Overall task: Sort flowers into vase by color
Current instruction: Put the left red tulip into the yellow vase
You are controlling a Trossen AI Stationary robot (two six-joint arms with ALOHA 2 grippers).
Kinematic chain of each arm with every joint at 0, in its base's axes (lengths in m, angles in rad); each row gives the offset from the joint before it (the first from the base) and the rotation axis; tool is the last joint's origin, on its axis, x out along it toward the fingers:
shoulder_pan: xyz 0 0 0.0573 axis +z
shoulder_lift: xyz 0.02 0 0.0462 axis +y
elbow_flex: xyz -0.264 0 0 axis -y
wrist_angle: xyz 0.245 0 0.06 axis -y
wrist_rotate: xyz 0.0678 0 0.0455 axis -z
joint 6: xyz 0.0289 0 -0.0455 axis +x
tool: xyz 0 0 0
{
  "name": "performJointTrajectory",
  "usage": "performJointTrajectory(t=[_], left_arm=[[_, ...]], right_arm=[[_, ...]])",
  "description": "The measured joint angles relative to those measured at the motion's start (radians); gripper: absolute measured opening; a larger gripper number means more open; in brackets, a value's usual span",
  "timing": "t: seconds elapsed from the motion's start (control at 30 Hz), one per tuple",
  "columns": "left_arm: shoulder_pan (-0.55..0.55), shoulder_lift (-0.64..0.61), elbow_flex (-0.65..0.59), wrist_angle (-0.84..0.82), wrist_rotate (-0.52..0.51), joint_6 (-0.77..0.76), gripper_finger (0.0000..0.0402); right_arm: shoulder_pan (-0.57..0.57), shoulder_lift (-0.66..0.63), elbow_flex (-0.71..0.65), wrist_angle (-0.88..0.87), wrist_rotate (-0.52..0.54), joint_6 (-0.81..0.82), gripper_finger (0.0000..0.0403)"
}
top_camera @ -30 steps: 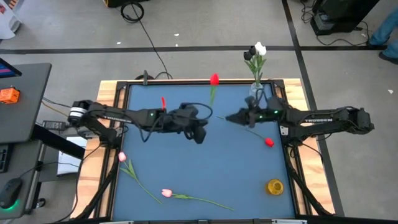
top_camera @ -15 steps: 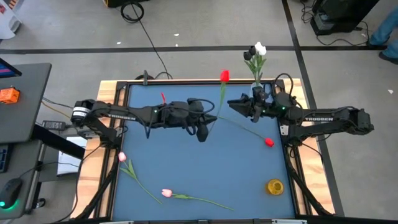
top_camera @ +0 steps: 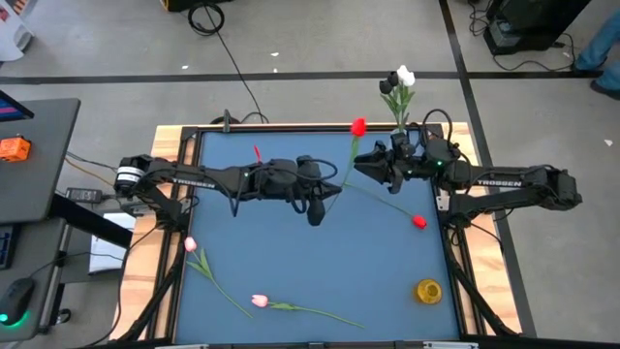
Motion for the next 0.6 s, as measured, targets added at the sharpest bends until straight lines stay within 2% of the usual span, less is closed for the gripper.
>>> performJointTrajectory(t=[0.2,0.6], left_arm=[[0.012,0.000,0.000,0.003,0.024,0.001,0.0000],[0.022,0.000,0.000,0.005,0.087,0.006,0.0000]], right_arm=[[-0.005,0.029,0.008,-0.005,-0.057,0.007,0.0151],[-0.005,0.047,0.008,0.055,-0.058,0.017,0.0097]])
